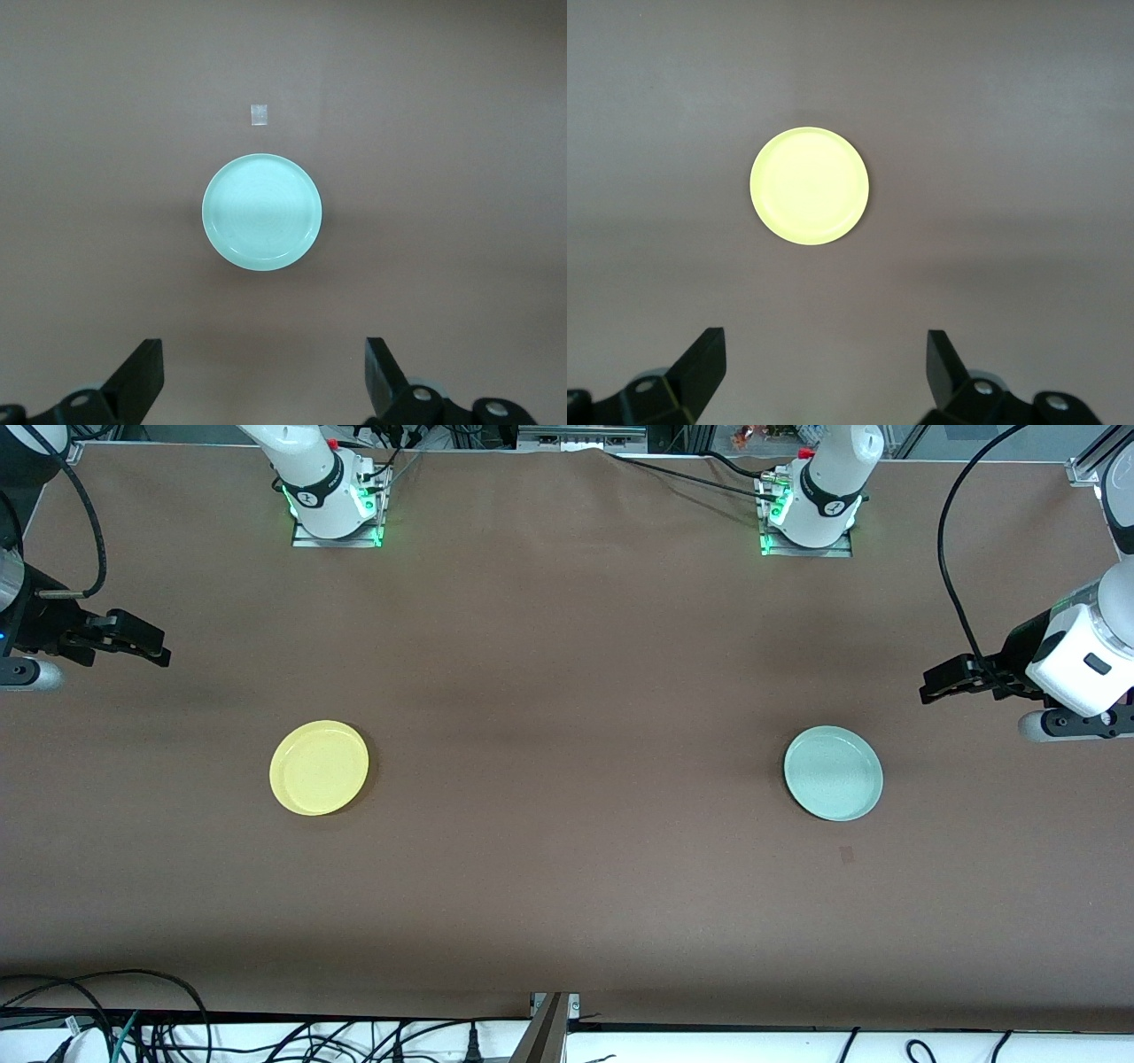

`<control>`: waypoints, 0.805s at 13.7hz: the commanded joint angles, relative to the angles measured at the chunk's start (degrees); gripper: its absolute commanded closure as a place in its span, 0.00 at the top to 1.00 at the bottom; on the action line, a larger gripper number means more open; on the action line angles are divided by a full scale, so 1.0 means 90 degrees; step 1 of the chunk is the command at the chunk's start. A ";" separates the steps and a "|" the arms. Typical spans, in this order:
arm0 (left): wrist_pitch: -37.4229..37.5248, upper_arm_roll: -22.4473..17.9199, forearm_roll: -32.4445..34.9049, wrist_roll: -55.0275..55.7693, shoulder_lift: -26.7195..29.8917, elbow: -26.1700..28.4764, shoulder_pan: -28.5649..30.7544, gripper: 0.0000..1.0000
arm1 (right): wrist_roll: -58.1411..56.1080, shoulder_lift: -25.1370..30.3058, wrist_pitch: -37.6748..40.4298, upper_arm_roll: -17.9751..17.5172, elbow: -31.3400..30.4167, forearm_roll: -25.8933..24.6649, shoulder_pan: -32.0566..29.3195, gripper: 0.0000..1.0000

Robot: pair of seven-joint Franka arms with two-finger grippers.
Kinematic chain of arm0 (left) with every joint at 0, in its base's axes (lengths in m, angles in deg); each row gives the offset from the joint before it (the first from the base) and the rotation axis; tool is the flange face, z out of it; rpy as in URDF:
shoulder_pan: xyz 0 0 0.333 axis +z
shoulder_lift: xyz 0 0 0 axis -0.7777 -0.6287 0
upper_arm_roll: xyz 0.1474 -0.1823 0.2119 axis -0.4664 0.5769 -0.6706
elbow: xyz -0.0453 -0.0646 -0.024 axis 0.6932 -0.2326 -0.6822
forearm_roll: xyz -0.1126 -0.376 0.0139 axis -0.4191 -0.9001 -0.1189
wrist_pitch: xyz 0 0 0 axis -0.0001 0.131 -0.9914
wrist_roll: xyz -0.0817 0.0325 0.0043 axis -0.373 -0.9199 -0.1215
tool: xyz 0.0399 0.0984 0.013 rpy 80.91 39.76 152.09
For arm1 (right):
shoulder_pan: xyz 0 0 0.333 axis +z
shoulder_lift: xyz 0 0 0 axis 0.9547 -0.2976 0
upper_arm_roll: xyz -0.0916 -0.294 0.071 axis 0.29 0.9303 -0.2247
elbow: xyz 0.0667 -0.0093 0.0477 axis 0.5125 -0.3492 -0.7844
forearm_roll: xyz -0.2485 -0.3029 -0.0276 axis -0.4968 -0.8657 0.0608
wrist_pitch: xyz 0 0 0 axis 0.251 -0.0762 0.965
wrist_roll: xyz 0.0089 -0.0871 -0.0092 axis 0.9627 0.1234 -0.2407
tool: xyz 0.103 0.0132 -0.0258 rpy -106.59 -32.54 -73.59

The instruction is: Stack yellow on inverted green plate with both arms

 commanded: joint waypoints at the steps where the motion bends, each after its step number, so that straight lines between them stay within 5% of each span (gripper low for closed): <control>1: 0.0163 -0.0019 -0.0053 -0.0001 -0.0140 -0.0259 -0.0018 1.00 | -0.0003 -0.0021 0.0002 -0.0006 0.0048 0.0119 -0.0038 1.00; 5: 0.0124 -0.0078 -0.0141 -0.0088 -0.0539 -0.0601 0.0157 1.00 | 0.0007 -0.0011 0.0060 -0.0016 0.0048 0.0119 -0.0038 1.00; 11: 0.0085 -0.0166 -0.0053 -0.0108 -0.0705 -0.0143 0.0402 1.00 | 0.0055 -0.0002 0.0100 -0.0016 0.0029 0.0119 -0.0038 1.00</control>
